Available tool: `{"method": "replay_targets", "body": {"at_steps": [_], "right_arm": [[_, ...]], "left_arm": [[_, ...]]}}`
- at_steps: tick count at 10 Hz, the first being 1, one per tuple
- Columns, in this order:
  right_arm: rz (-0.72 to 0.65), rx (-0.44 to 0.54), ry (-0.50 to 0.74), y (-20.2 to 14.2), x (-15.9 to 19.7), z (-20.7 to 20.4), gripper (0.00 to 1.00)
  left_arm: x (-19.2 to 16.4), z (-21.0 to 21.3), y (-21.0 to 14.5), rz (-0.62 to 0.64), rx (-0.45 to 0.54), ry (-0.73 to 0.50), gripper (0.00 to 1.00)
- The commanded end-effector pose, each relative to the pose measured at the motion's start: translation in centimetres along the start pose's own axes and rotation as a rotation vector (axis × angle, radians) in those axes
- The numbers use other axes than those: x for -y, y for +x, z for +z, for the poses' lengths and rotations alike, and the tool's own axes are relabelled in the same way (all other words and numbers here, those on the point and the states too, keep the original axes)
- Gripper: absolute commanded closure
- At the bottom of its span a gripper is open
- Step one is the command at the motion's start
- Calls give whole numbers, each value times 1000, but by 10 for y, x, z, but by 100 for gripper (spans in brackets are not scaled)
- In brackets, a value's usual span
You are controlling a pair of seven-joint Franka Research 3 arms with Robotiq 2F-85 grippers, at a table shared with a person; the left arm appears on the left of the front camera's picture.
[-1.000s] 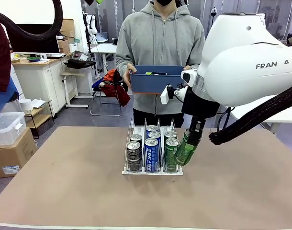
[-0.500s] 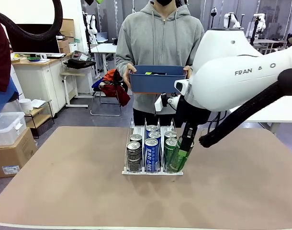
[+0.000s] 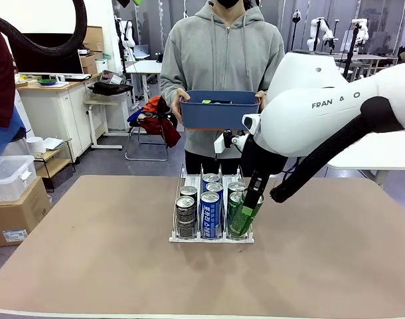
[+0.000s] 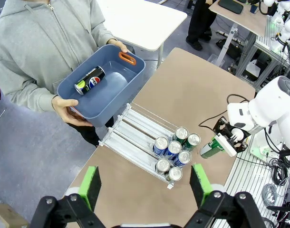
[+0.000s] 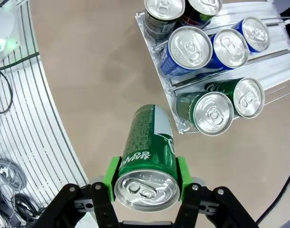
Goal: Fill the beverage cans into the dispenser.
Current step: Place the picked Sprite in the line of the Automatic Can Dispenser with the same cans.
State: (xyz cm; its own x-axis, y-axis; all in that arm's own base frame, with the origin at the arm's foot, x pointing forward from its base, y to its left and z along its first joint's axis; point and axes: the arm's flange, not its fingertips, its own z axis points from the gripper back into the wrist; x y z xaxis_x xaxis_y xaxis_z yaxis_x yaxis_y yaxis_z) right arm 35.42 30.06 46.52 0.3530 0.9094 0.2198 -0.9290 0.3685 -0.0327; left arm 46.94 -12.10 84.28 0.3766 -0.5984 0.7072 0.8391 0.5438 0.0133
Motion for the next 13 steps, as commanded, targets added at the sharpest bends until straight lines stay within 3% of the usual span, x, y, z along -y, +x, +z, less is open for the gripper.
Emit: {"method": "replay_targets", "body": {"at_steps": [1,13], "right_arm": [[-35,5,-13,8,11,-2,42],[-143,23,-111,31,68,-21,42]], "left_arm": [[-1,3,1,-1,-2,-6,0],[-1,3,1,-1,-2,-6,0]]}}
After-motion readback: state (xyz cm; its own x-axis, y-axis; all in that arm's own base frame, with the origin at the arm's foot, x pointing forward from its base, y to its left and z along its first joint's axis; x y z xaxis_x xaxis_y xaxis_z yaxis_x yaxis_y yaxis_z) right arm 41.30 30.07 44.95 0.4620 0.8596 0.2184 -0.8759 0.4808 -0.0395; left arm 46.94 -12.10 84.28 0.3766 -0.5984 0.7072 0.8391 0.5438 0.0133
